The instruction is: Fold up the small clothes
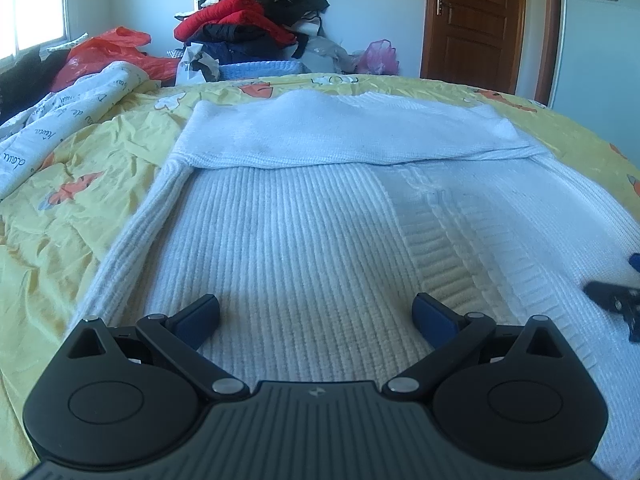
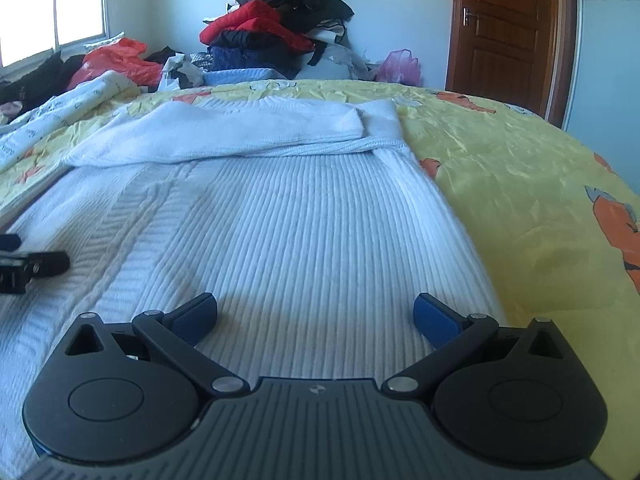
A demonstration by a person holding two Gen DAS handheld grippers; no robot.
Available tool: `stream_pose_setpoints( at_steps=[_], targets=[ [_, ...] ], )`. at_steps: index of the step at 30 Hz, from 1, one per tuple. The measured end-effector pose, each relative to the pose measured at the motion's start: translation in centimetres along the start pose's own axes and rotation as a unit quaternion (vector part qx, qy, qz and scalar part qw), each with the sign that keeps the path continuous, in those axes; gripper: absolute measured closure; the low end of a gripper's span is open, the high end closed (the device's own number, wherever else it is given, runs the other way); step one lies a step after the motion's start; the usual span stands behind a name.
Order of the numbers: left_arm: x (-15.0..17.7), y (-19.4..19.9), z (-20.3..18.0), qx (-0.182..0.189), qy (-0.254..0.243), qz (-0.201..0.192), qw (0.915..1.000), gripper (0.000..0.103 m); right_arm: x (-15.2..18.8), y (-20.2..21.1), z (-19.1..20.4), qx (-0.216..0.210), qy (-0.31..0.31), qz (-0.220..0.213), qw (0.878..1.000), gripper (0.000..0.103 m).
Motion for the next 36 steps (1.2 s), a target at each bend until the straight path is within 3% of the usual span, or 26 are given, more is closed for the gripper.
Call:
stream_pose_setpoints(
  at_steps=[20, 36],
  targets=[
    [0.1, 0.0, 0.2, 0.001, 0.001, -0.001, 1.0000, 0.000, 2.3, 2.1, 0.0, -0.007, 0.002, 0.000, 1.000, 0.002],
    [-0.1, 0.0, 0.1, -0.001, 0.002, -0.002, 1.0000, 0.000, 2.3, 2.1, -0.1, -0.008, 0.001, 0.000, 1.000, 0.002]
  ],
)
Point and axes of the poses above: each gripper's, at about its wrist camera, not at the fingertips, and y roughly against the way its jaws point, z to its left, x to its underside, the point moved 1 cm from there along -y, roughly the way its jaws point, and after that the axes turned 5 degrees about z, right-handed, at the moved point
